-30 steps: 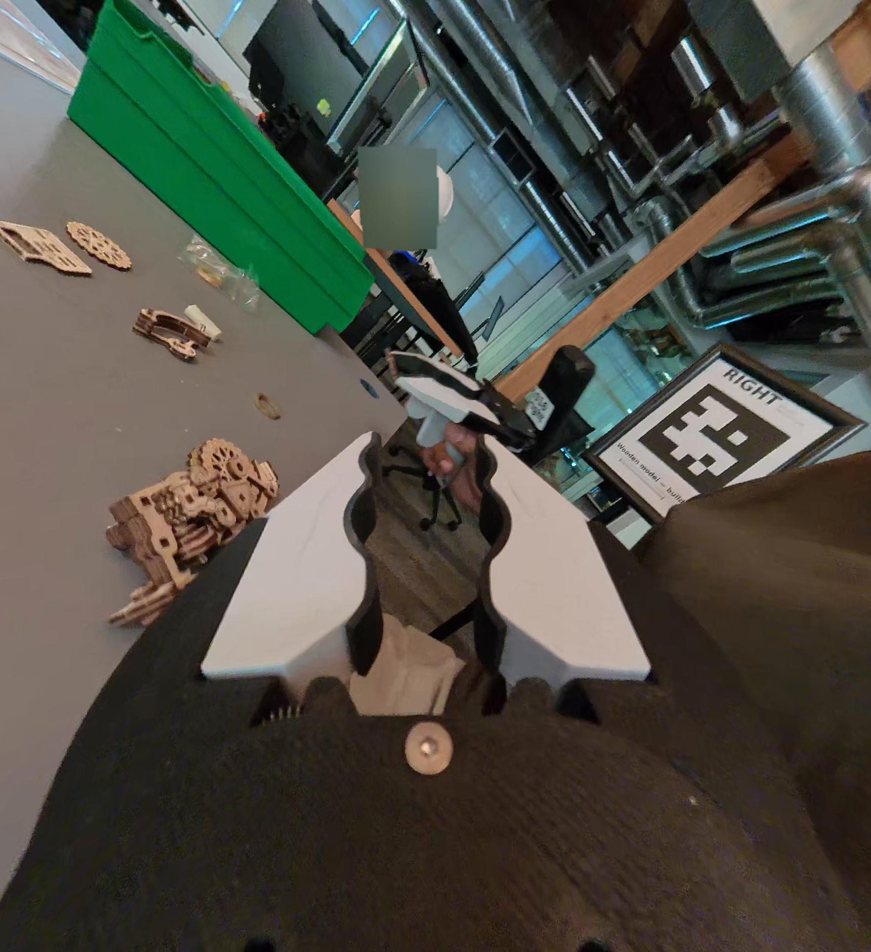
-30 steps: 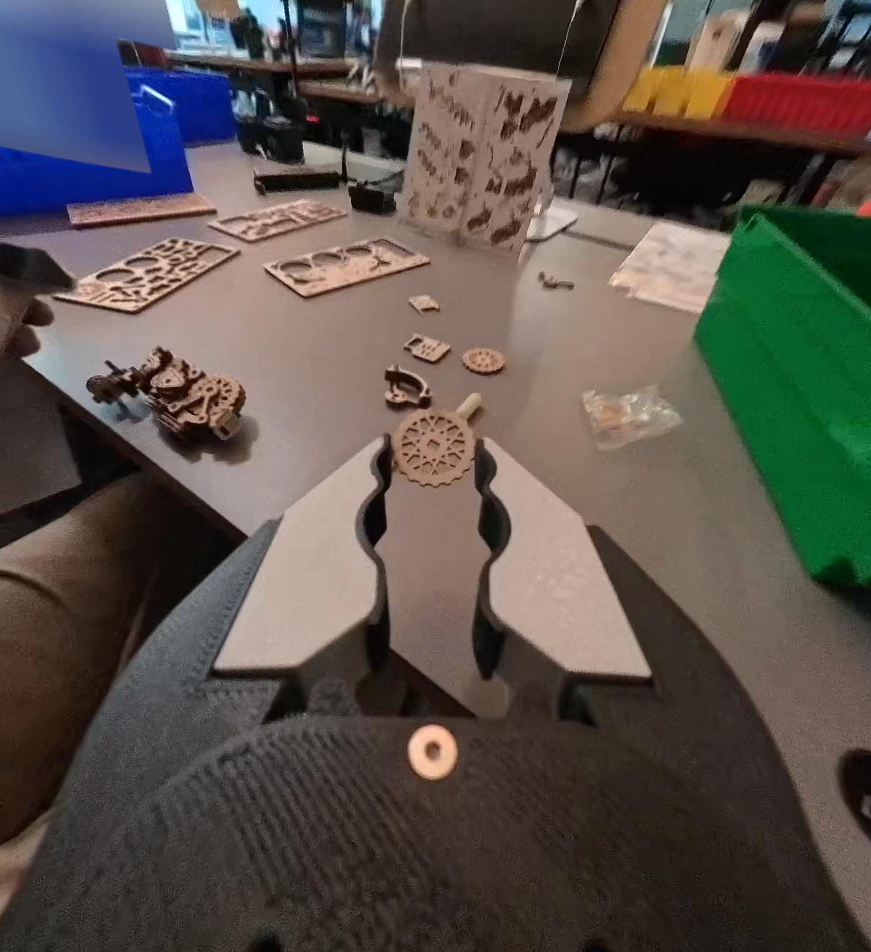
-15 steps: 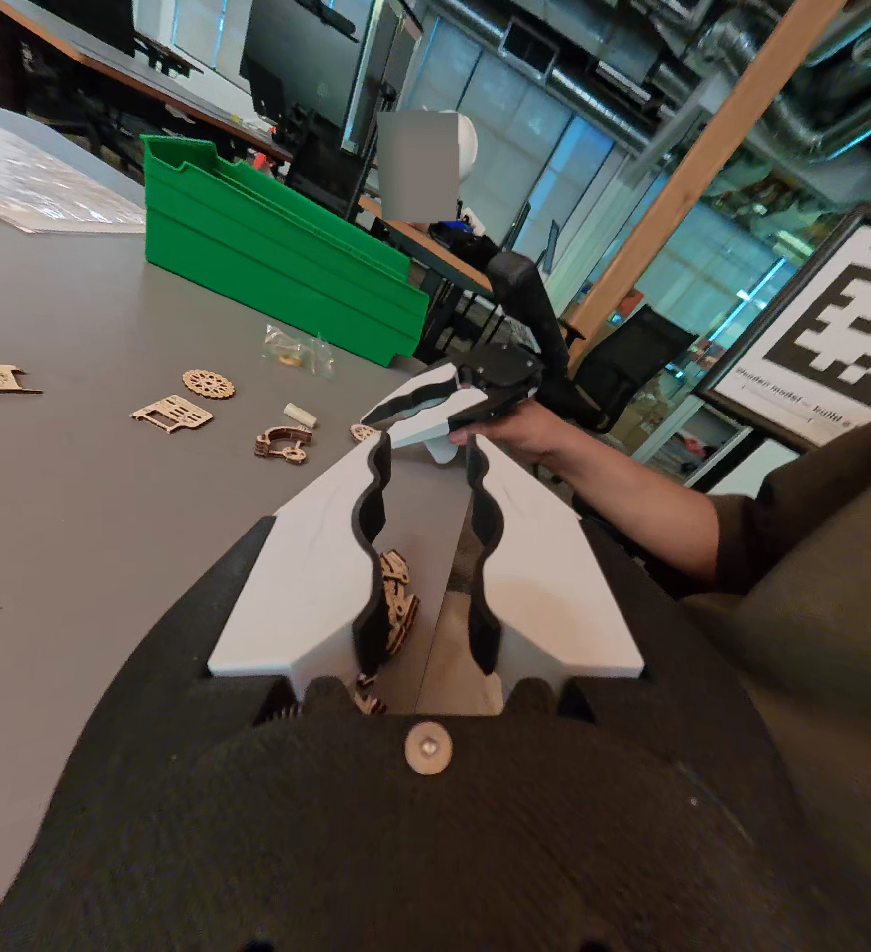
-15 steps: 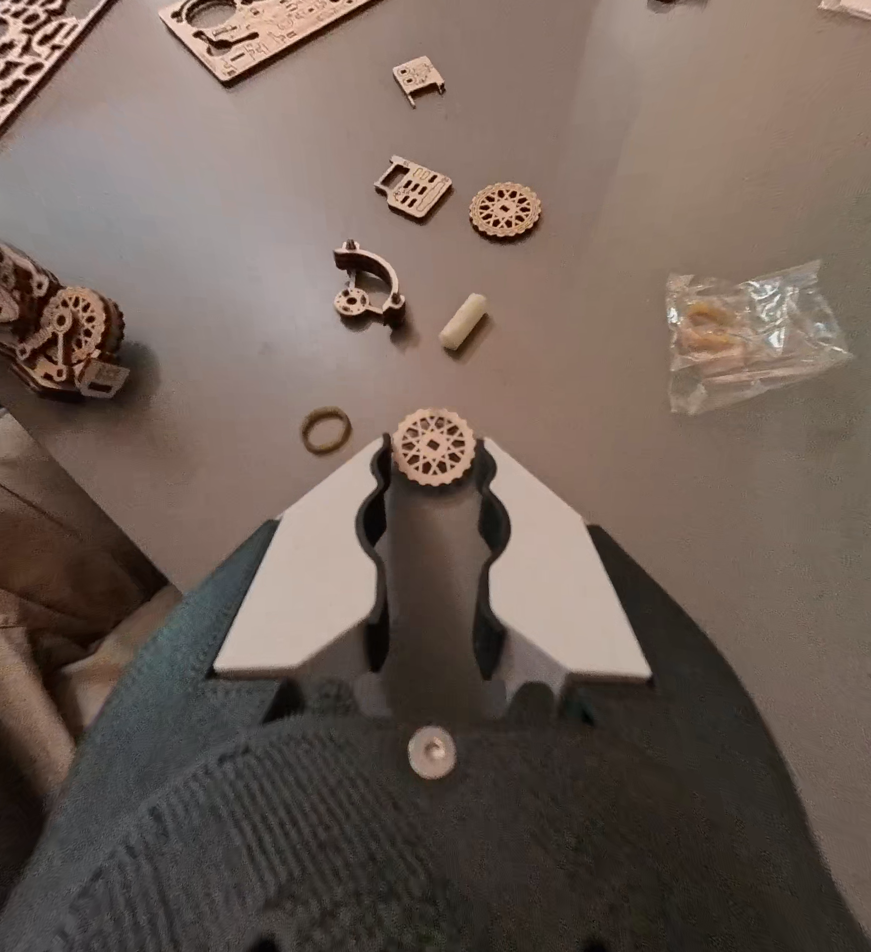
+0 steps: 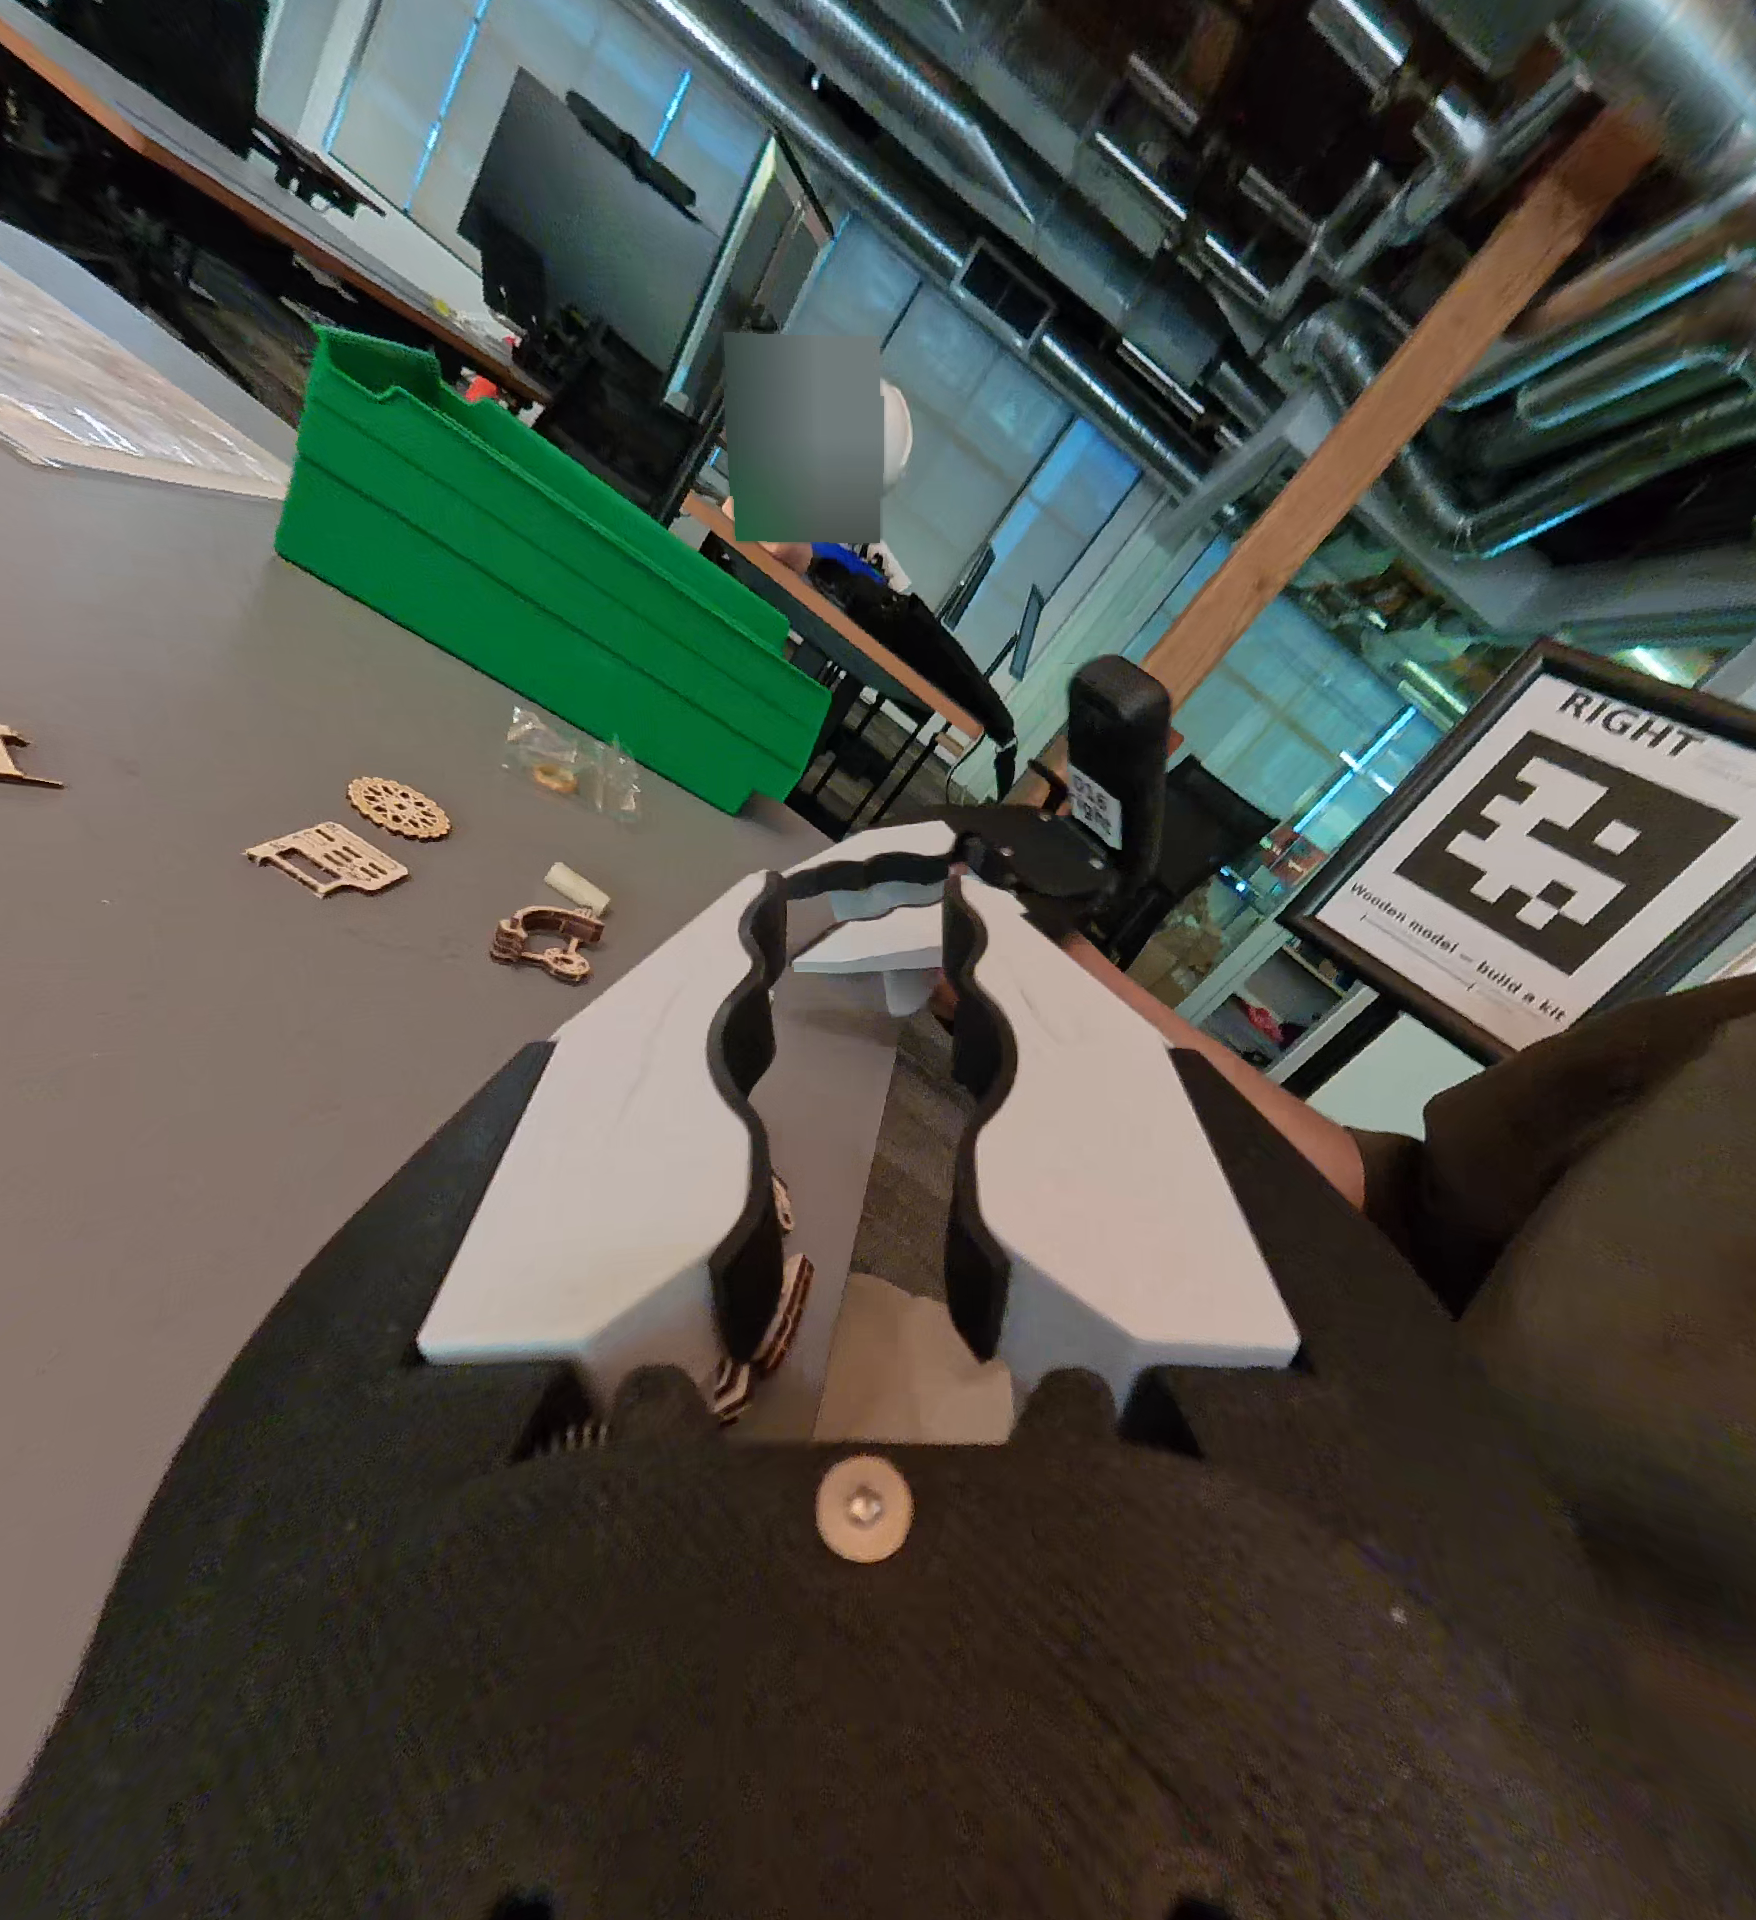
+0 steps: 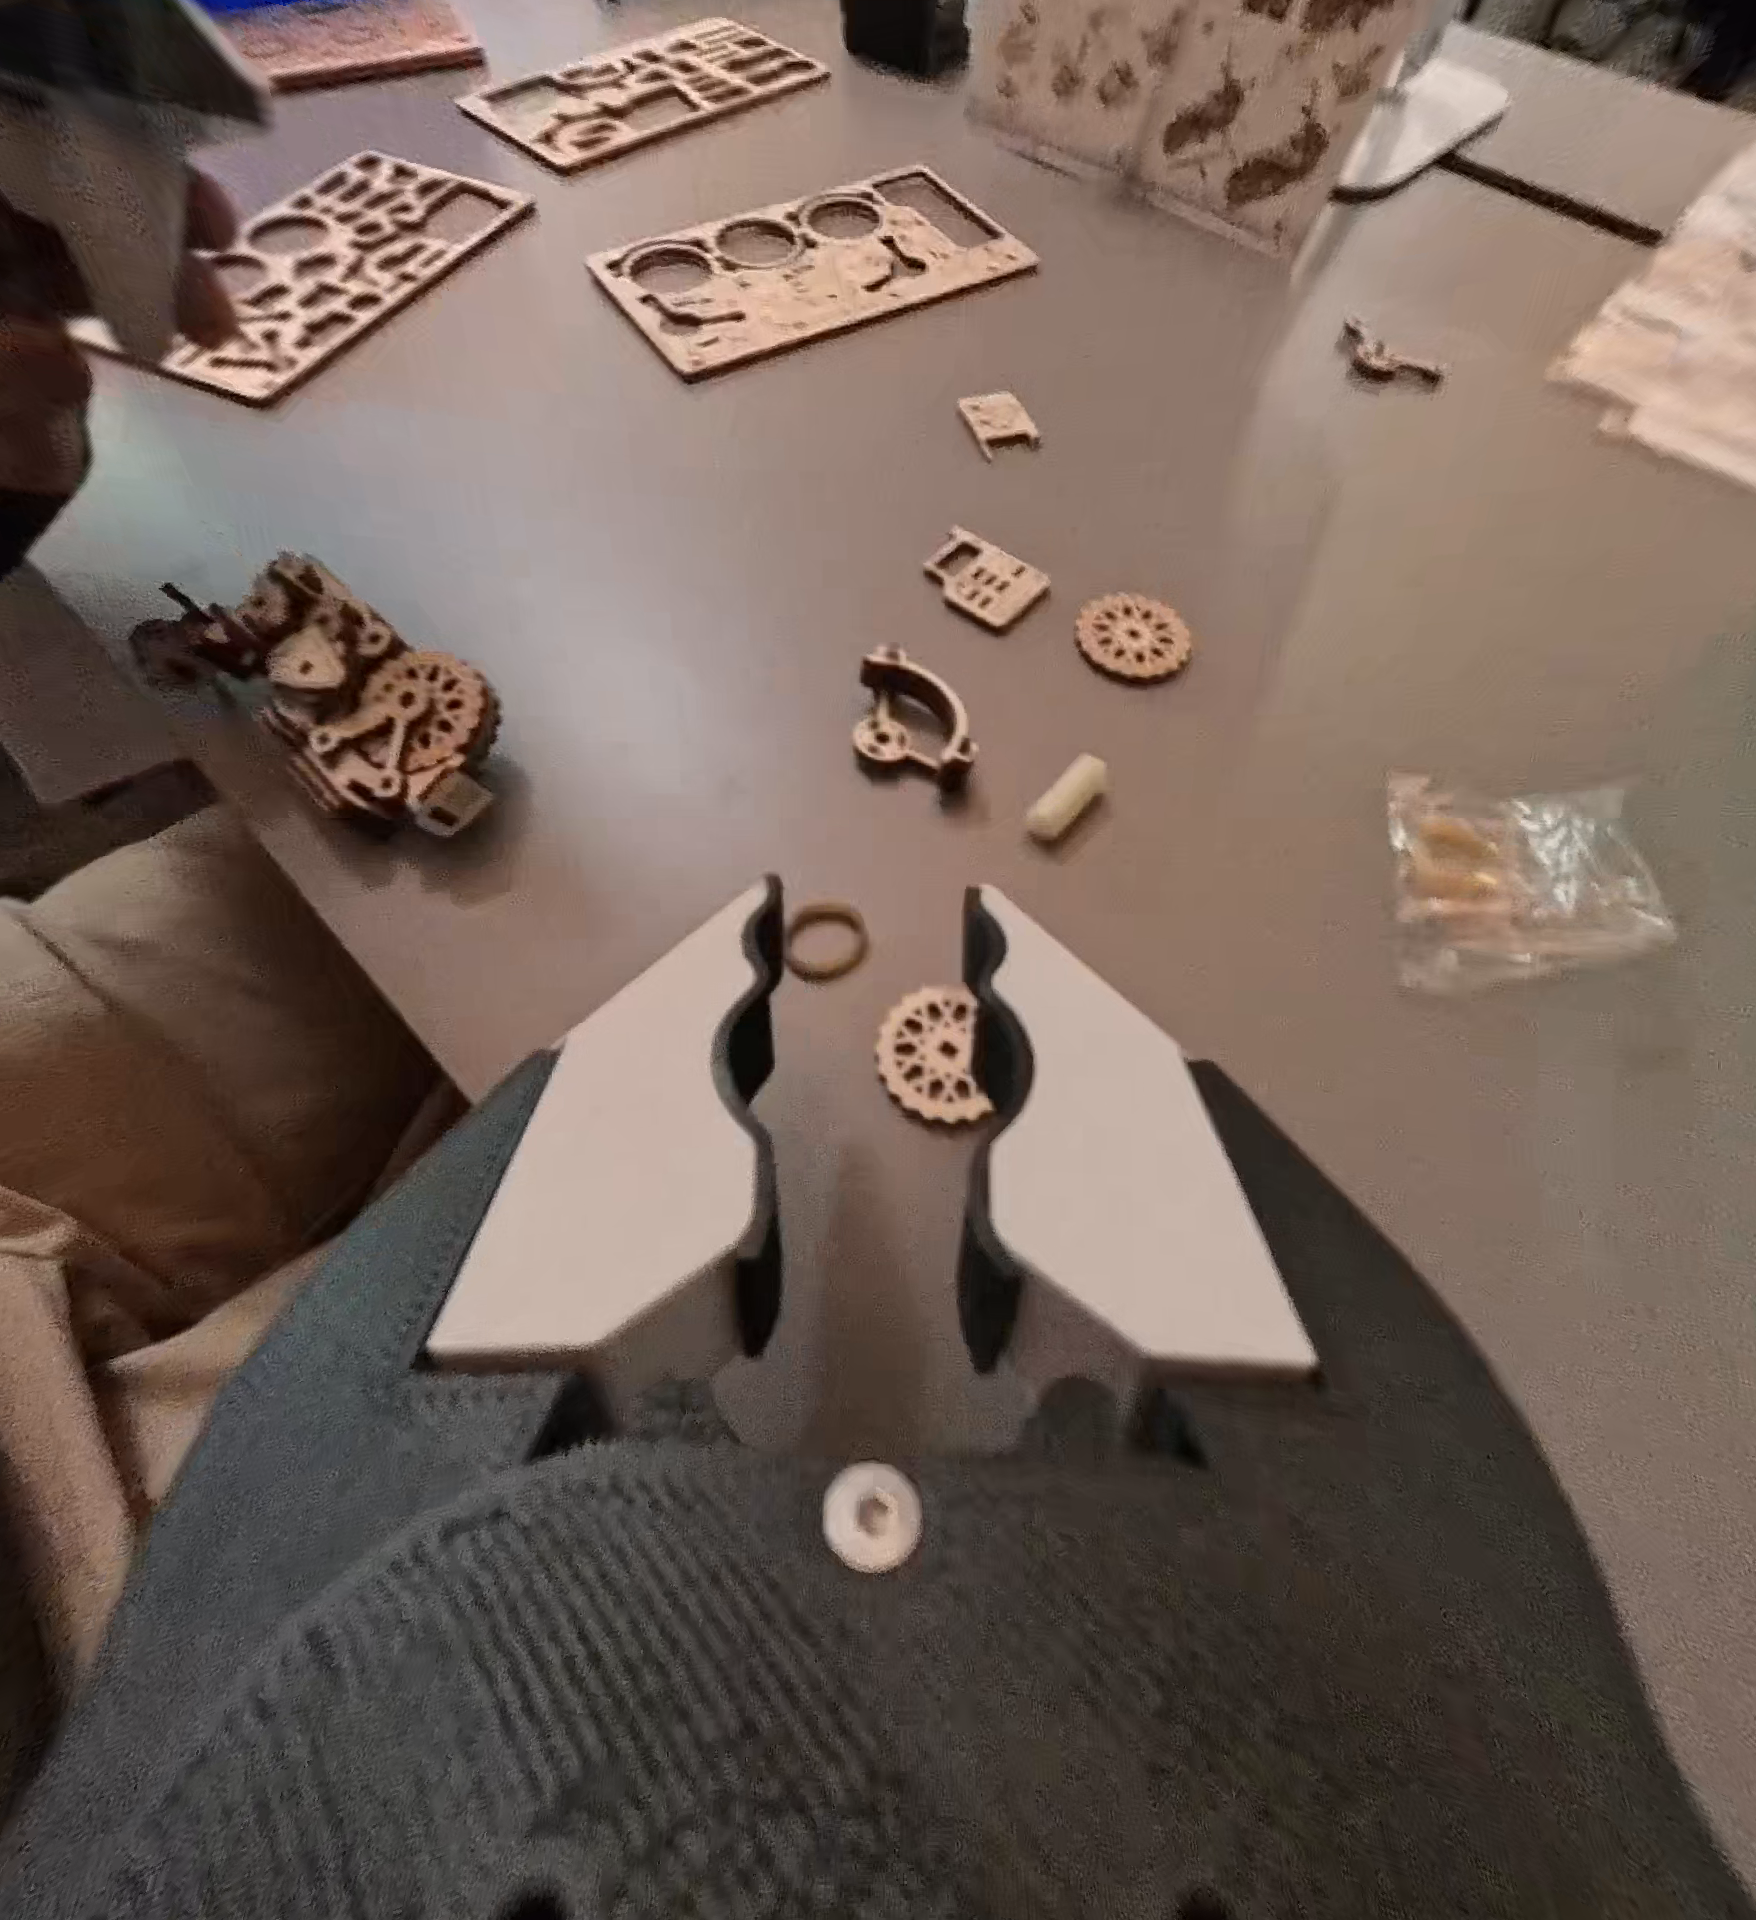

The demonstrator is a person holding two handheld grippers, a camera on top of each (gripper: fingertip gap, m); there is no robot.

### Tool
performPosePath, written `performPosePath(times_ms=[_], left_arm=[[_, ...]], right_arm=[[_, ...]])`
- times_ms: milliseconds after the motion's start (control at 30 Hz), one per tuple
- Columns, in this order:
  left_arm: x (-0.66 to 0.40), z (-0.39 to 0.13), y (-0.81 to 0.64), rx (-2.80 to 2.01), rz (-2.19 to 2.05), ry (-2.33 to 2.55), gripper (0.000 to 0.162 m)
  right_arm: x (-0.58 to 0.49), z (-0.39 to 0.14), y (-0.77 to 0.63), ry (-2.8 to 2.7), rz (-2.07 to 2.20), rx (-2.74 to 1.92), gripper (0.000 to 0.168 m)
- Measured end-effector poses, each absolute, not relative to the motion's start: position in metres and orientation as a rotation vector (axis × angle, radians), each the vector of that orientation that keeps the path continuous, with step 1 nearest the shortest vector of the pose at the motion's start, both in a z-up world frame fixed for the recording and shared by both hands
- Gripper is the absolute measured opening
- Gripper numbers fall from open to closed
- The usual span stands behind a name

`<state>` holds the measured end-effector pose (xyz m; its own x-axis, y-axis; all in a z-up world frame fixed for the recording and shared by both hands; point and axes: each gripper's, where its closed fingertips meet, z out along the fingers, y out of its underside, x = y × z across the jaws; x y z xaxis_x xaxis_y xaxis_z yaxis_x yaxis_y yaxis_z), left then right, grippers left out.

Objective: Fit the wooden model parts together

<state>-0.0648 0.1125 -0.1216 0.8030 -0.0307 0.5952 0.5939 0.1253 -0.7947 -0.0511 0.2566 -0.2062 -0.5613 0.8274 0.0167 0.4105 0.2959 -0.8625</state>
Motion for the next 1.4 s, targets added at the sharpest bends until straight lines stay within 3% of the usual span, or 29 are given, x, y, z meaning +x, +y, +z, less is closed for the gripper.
performPosePath(times_ms=[167,300,433,633,800,867,967,1033,1100,1167,1300,1400], left_arm=[[-0.071,-0.123,0.109,-1.371,-0.481,-0.518,0.028],[-0.07,-0.125,0.112,-1.387,-0.486,-0.514,0.028],[-0.065,-0.127,0.117,-1.4,-0.506,-0.507,0.028],[-0.05,-0.121,0.135,-1.384,-0.585,-0.584,0.028],[-0.027,-0.141,0.167,-1.593,-0.603,-0.671,0.028],[-0.023,-0.152,0.177,-1.705,-0.552,-0.691,0.028],[-0.022,-0.146,0.193,-1.727,-0.517,-0.679,0.028],[-0.02,-0.141,0.202,-1.709,-0.543,-0.671,0.028],[-0.021,-0.141,0.208,-1.698,-0.563,-0.67,0.028],[-0.023,-0.146,0.212,-1.706,-0.574,-0.68,0.028],[-0.026,-0.148,0.216,-1.707,-0.594,-0.677,0.03],[-0.029,-0.156,0.211,-1.737,-0.559,-0.693,0.032]], right_arm=[[-0.045,-0.233,0.231,-2.266,0.951,-0.928,0.026],[-0.051,-0.246,0.225,-2.271,0.88,-0.933,0.0],[-0.051,-0.239,0.227,-2.266,0.851,-0.921,0.0],[-0.033,-0.182,0.23,-2.053,1.005,-0.805,0.0],[-0.029,-0.204,0.281,-2.0,0.863,-0.945,0.0],[-0.032,-0.213,0.289,-2.005,0.93,-1.098,0.012],[-0.037,-0.215,0.279,-2.007,1.152,-1.273,0.043],[-0.041,-0.225,0.277,-2.058,1.123,-1.289,0.051],[-0.044,-0.241,0.276,-2.13,1.018,-1.256,0.047],[-0.046,-0.245,0.269,-2.147,1.036,-1.249,0.031],[-0.044,-0.241,0.267,-2.162,1.019,-1.201,0.031],[-0.042,-0.2,0.255,-2.031,1.193,-1.021,0.031]])
